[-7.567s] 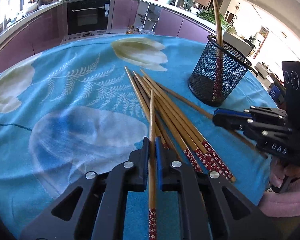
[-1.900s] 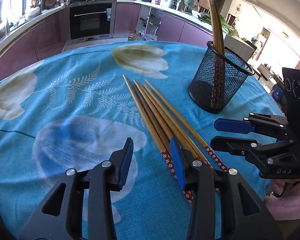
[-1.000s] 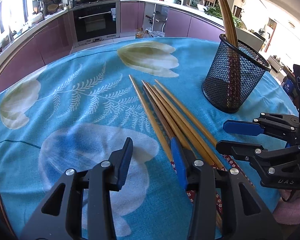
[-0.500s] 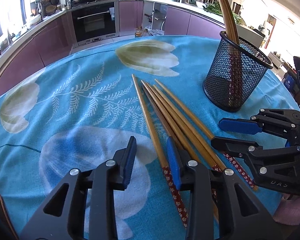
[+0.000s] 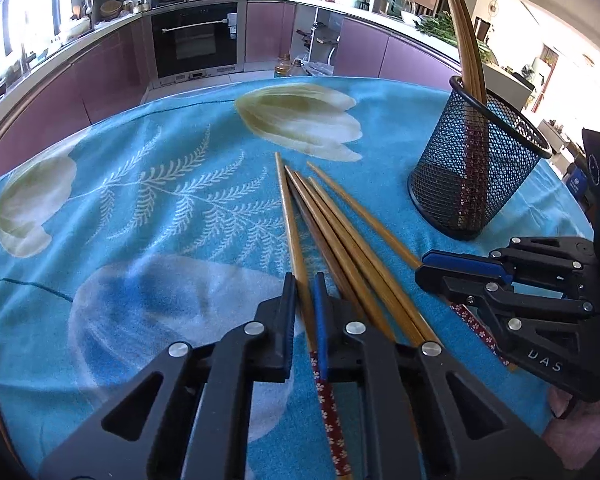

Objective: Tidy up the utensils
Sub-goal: 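Close the left tool on one chopstick while the right tool grasps another, then lift both held chopsticks upright toward the black mesh cup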

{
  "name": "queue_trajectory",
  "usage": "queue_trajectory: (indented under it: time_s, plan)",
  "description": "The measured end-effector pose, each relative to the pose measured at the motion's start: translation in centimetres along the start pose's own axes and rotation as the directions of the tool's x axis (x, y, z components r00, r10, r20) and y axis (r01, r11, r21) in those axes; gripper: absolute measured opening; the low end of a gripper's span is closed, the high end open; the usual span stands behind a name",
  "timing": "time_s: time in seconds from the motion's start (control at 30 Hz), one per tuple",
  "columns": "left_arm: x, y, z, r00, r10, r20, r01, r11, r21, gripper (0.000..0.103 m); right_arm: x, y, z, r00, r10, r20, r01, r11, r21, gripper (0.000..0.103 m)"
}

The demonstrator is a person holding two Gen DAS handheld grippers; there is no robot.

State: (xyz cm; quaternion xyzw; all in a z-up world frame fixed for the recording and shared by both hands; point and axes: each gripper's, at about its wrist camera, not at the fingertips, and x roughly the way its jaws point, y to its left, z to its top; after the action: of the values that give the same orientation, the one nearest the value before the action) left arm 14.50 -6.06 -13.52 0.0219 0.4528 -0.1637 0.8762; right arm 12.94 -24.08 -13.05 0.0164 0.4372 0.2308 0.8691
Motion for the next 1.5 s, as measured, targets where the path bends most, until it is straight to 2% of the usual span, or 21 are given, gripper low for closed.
queue_trajectory:
  time_s: [0.23,0.47,0.67,0.93,1.13,1.23,1.33,1.5]
  plan:
    - [-1.4,0.3,-0.5,0.999,-0.029,0.022,0.03,0.999,-0.026,0.008,-1.7,-0.6,-0.2,0.998,0.032,0.051,-0.033,0.999,0.021,0.005]
    - [-1.9,-0.5,-1.4,0.997,-0.079,0.0,0.079,0.997,-0.002,0.008,-1.8,0.3,-0.7,0.997,0.074,0.019,-0.074,0.997,-0.036,0.005]
    - [-1.3,-0.6,-1.5,0.997,-0.079,-0.024,0.079,0.997,0.013,0.008,-1.2,0.7,-0.7,0.998,0.06,0.002,-0.059,0.997,-0.051,0.006]
    - [0.0,-0.2,-0.1,0.995,-0.09,-0.051,0.092,0.995,0.036,0.014,-0.3,0.5,-0.2,0.999,0.035,-0.02,-0.036,0.997,-0.061,0.008]
    - [0.8,0.1,1.0,0.992,-0.112,-0.06,0.114,0.993,0.035,0.014,0.1,0.6,0.2,0.999,0.033,-0.02,-0.034,0.998,-0.06,0.008]
    - [1.0,0.1,1.2,0.992,-0.109,-0.062,0.112,0.993,0.041,0.013,0.0,0.6,0.2,0.999,0.031,-0.012,-0.031,0.998,-0.058,0.006]
    - [1.2,-0.1,1.2,0.995,-0.084,-0.058,0.086,0.995,0.045,0.007,-0.5,0.5,0.2,0.999,0.033,0.002,-0.033,0.998,-0.059,0.006]
    - [0.0,-0.1,1.2,0.995,-0.099,-0.032,0.1,0.994,0.033,0.007,-2.6,0.7,0.5,0.998,0.038,0.058,-0.034,0.996,-0.077,0.006]
